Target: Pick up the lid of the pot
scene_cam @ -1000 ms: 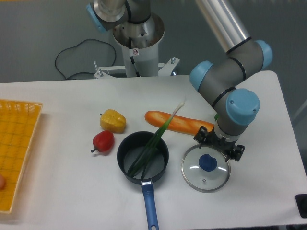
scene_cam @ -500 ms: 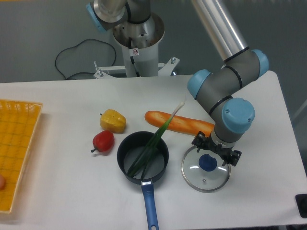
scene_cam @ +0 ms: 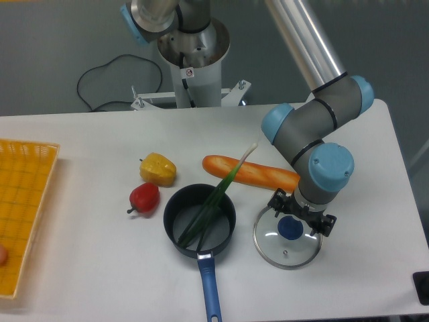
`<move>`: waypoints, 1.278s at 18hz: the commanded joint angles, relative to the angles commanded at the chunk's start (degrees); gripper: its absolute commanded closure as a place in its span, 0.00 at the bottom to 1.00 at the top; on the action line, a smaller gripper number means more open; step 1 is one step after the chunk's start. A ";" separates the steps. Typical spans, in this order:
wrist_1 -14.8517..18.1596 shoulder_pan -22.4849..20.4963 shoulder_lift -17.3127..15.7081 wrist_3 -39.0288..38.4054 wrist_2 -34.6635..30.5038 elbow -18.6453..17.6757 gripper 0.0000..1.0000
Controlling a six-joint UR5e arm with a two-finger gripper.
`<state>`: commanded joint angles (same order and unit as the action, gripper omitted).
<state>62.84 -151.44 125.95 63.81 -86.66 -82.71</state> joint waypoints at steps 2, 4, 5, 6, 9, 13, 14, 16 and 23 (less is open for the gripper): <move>0.00 0.00 0.00 0.00 0.00 0.00 0.03; 0.00 0.00 0.09 0.00 0.00 0.00 0.05; 0.00 0.00 0.00 0.00 0.00 0.00 0.06; 0.00 0.00 0.09 0.00 0.00 0.00 0.06; 0.00 0.79 0.44 -0.17 -0.09 0.26 0.07; -0.79 0.97 0.62 -0.26 -0.09 0.26 0.07; -0.79 0.88 0.62 -0.26 -0.09 0.26 0.07; -0.79 0.97 0.62 -0.18 -0.09 0.26 0.11; -0.79 0.97 0.62 0.26 -0.26 0.26 0.30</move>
<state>62.05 -150.47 126.56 64.07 -86.92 -82.44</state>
